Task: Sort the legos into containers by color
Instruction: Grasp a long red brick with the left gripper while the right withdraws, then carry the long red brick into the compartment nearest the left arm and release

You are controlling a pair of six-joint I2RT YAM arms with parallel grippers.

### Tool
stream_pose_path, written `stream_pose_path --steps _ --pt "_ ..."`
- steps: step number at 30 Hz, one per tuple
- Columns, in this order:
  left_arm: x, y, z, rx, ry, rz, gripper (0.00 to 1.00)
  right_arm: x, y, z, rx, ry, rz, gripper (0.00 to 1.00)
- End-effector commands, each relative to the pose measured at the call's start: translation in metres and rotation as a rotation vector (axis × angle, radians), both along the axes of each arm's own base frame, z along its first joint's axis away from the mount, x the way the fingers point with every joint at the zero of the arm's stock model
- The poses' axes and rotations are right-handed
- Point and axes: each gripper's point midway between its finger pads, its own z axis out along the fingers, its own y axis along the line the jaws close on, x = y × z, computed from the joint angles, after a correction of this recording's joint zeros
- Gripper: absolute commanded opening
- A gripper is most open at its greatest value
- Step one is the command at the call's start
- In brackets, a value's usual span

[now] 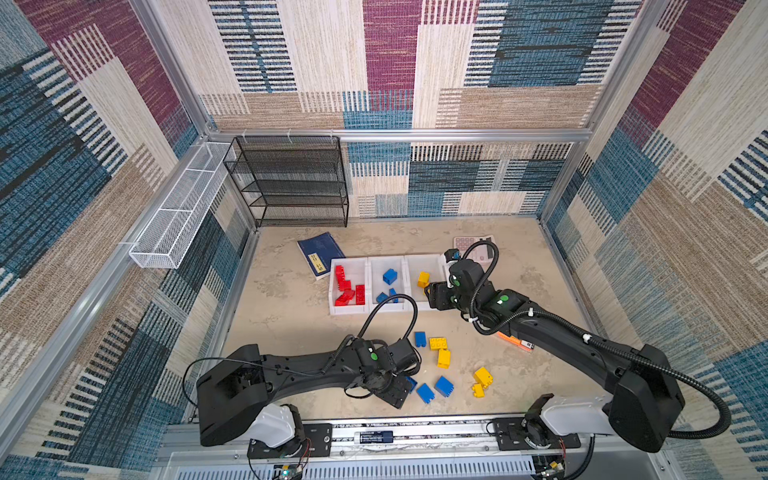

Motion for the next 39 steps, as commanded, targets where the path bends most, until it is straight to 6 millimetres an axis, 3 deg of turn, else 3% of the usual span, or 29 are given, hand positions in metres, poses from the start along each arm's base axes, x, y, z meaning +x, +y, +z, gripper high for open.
stream_pose_path --steps 1,6,16,23,29,34,39 --pt "0.001 0.002 -0.002 0.035 -0.001 0.032 0.81 0.002 0.001 0.008 0.022 -0.034 0.004 0.74" --pt "0.001 -0.004 -0.008 0.062 0.014 0.03 0.78 0.0 0.0 0.006 0.024 -0.035 0.006 0.74" --pt "-0.001 0.006 -0.018 0.164 0.006 0.035 0.69 -0.008 -0.006 0.001 0.032 -0.033 -0.001 0.74" --pt "0.01 0.01 -0.004 0.183 -0.033 0.01 0.63 -0.008 -0.007 0.001 0.034 -0.032 -0.003 0.73" --pt "0.058 0.032 0.039 0.098 -0.096 0.112 0.61 -0.008 -0.007 0.004 0.039 -0.035 -0.005 0.73" --pt "0.125 0.056 0.083 0.008 -0.237 0.22 0.61 -0.01 -0.008 0.001 0.037 -0.024 -0.009 0.73" --pt "0.194 0.085 0.102 -0.04 -0.292 0.362 0.61 -0.015 -0.01 0.0 0.053 -0.007 -0.017 0.73"
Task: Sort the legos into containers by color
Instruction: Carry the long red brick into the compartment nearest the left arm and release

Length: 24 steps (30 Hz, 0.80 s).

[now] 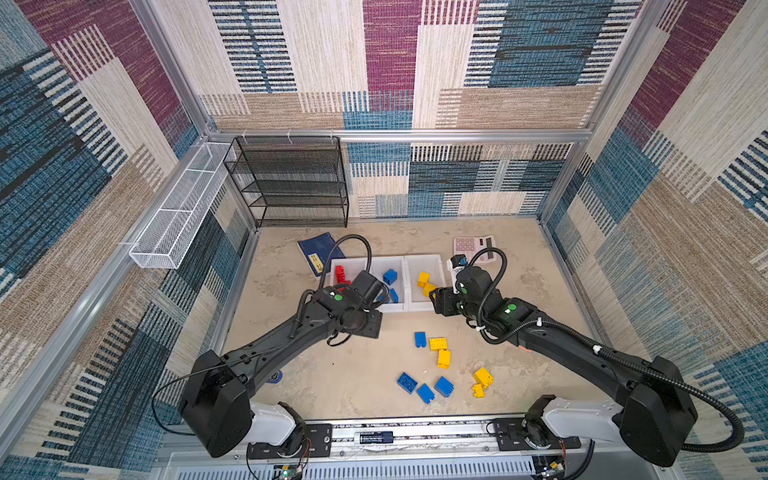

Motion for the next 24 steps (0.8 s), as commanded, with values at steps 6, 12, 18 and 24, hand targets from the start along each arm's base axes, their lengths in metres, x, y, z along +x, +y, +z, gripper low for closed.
stream_pose_path --steps 6,12,18,24 --pt "0.1 0.016 0.008 -0.092 -0.063 0.087 0.61 -0.011 -0.004 0.002 0.044 0.025 -0.016 0.72" --pt "0.145 0.023 -0.005 -0.072 -0.037 0.117 0.6 -0.019 -0.009 0.0 0.055 0.042 -0.024 0.72" --pt "0.182 0.029 -0.009 -0.085 -0.052 0.163 0.61 -0.021 -0.01 0.0 0.056 0.046 -0.024 0.72" --pt "0.201 0.019 -0.008 -0.121 -0.054 0.156 0.75 -0.023 -0.012 -0.003 0.043 0.062 -0.029 0.73"
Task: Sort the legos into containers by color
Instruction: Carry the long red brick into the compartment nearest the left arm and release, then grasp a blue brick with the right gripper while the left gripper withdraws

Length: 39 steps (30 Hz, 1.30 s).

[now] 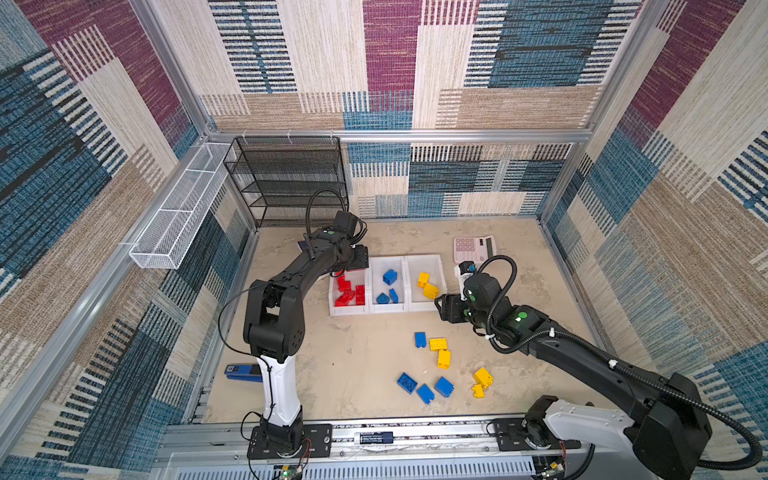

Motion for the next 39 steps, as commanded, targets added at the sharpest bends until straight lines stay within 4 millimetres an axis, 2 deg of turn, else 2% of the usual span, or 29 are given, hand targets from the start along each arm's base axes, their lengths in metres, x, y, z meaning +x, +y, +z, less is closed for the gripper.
stream_pose_path --steps 1,8,12,18,20,24,29,32,39 --pt "0.003 -0.002 0.003 -0.003 -0.002 -0.021 0.76 -0.001 -0.001 0.001 0.006 0.008 -0.01 0.73" --pt "0.0 0.008 0.003 -0.008 -0.004 0.008 0.77 -0.003 -0.002 -0.004 -0.01 0.022 -0.002 0.73" --pt "-0.01 0.013 0.009 -0.028 -0.014 0.016 0.77 -0.002 0.001 -0.006 -0.013 0.032 0.007 0.73" --pt "-0.043 0.018 0.015 -0.063 -0.022 0.016 0.77 -0.008 0.006 -0.022 -0.038 0.088 0.055 0.72" --pt "-0.058 0.022 0.017 -0.074 -0.031 0.024 0.77 -0.014 0.015 -0.029 -0.035 0.111 0.106 0.69" --pt "-0.086 0.035 0.02 -0.072 -0.054 0.066 0.77 -0.038 0.046 -0.038 -0.069 0.122 0.237 0.68" --pt "-0.12 0.053 0.019 -0.091 -0.08 0.149 0.77 -0.097 0.091 -0.077 -0.181 0.217 0.442 0.67" --pt "-0.136 0.062 0.014 -0.094 -0.087 0.185 0.77 -0.124 0.105 -0.094 -0.212 0.268 0.518 0.67" --pt "-0.155 0.068 -0.001 -0.109 -0.061 0.229 0.77 -0.158 0.122 -0.114 -0.229 0.325 0.615 0.65"
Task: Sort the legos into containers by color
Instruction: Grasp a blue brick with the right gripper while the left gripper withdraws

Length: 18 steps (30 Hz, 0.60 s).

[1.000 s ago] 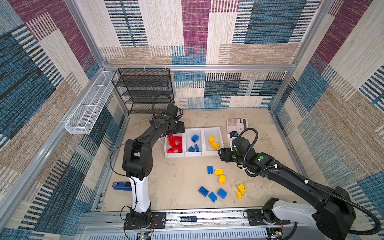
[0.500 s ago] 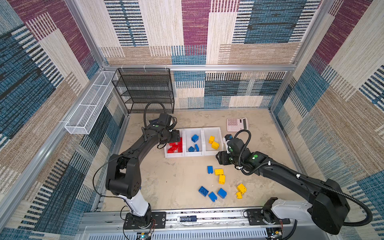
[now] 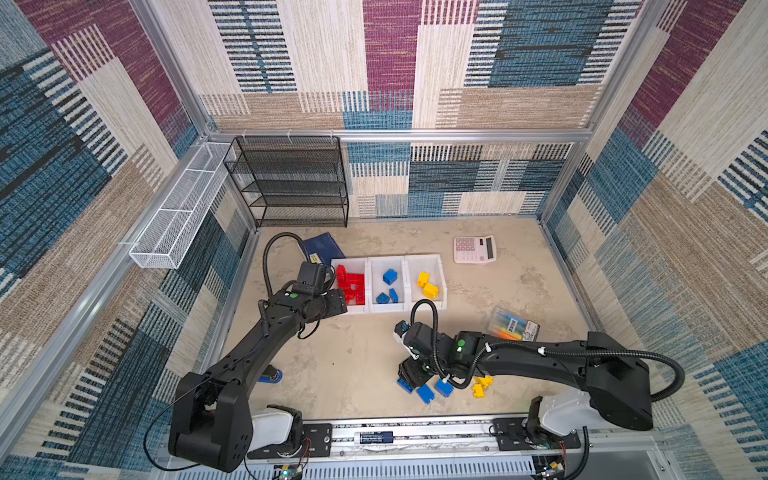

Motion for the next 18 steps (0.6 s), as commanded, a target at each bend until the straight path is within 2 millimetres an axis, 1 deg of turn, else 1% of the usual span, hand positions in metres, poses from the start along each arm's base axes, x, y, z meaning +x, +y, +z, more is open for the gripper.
stream_pose_path --steps 1,4,7,8,10,12,14,17,18 --pt "0.003 0.002 0.002 -0.02 -0.024 0.046 0.77 -0.012 0.006 -0.009 -0.015 0.031 0.021 0.65" --pt "0.003 0.001 0.003 -0.024 -0.026 0.048 0.77 -0.017 0.003 -0.022 -0.068 0.041 0.035 0.61" --pt "0.004 0.001 0.005 -0.025 -0.032 0.048 0.77 -0.019 0.0 -0.032 -0.121 0.032 0.035 0.59" --pt "0.003 0.001 0.004 -0.025 -0.031 0.048 0.77 -0.017 -0.003 -0.034 -0.138 0.023 0.029 0.56" --pt "0.003 0.001 0.004 -0.026 -0.029 0.047 0.77 -0.013 -0.005 -0.036 -0.165 0.005 0.012 0.47" --pt "0.001 0.002 0.003 -0.025 -0.025 0.048 0.77 -0.01 -0.004 -0.033 -0.165 -0.009 0.005 0.41" --pt "0.001 0.002 0.003 -0.025 -0.027 0.049 0.77 -0.007 -0.001 -0.03 -0.158 -0.022 -0.002 0.36" --pt "-0.001 0.002 0.002 -0.03 -0.026 0.049 0.77 0.0 0.005 -0.02 -0.147 -0.057 0.007 0.35" --pt "-0.002 0.002 0.002 -0.031 -0.025 0.052 0.77 0.004 0.009 -0.012 -0.133 -0.084 0.021 0.34"
